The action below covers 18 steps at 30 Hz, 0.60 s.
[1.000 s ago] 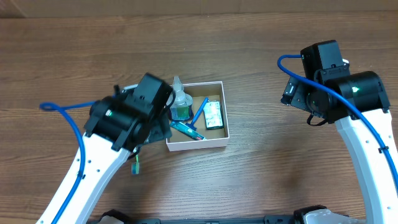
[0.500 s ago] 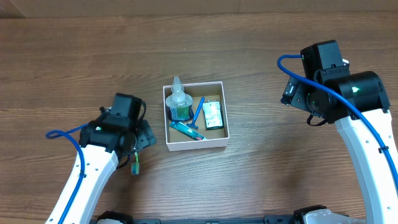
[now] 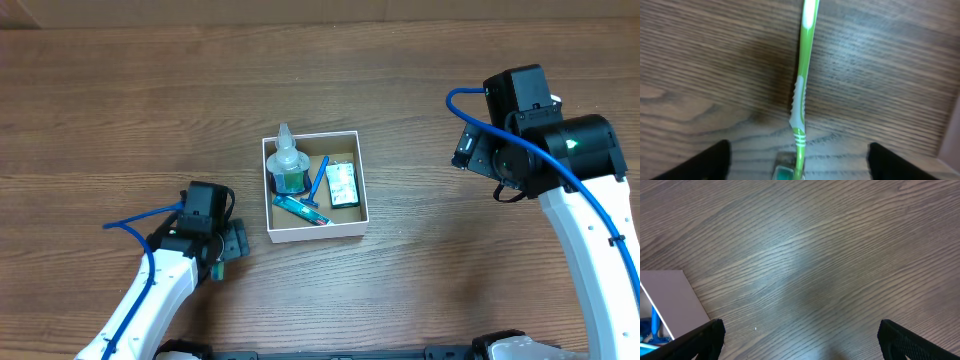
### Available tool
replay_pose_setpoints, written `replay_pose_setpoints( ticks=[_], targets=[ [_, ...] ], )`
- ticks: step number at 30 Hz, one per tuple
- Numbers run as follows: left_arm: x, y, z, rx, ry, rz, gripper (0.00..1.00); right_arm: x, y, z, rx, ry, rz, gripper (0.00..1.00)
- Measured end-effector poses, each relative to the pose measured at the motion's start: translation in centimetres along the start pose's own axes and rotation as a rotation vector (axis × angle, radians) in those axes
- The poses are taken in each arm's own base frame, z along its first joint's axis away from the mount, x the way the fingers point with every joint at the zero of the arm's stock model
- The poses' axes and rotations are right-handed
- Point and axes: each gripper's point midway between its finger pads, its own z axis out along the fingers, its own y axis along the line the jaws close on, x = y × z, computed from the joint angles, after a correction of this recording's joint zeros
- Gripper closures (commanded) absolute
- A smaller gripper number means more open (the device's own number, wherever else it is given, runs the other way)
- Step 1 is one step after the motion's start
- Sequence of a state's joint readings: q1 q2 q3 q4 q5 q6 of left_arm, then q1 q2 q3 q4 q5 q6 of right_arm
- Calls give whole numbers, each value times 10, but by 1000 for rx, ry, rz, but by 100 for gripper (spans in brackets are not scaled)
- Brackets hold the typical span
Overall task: Pack container
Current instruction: 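Release the bottle and move the left gripper to the green toothbrush, then grasp the green toothbrush with the left gripper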
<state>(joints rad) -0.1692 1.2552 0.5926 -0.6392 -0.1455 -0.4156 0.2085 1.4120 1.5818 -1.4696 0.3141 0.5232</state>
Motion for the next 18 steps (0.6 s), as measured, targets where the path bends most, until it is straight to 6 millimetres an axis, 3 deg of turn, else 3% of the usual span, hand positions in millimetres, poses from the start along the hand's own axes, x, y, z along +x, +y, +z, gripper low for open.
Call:
replay_pose_setpoints(
  ticks=[5,9,10,11,13,18],
  targets=[
    [-3,1,19,-4,-5,6,0,0,0,0,1,0,1,0],
    [-9,-4,33,7,-8,12,5,0,0,0,1,0,0,0],
    [-13,-6,34,16,-18,23,10,0,0,0,1,1,1,0],
    [-14,-8,35,21,-20,28,31,0,0,0,0,1,0,0],
    [-17,-10,36,28,-21,40,54,0,0,0,0,1,0,0],
    [-17,-10,36,21,-16,72,80,0,0,0,0,0,0,0]
  ],
)
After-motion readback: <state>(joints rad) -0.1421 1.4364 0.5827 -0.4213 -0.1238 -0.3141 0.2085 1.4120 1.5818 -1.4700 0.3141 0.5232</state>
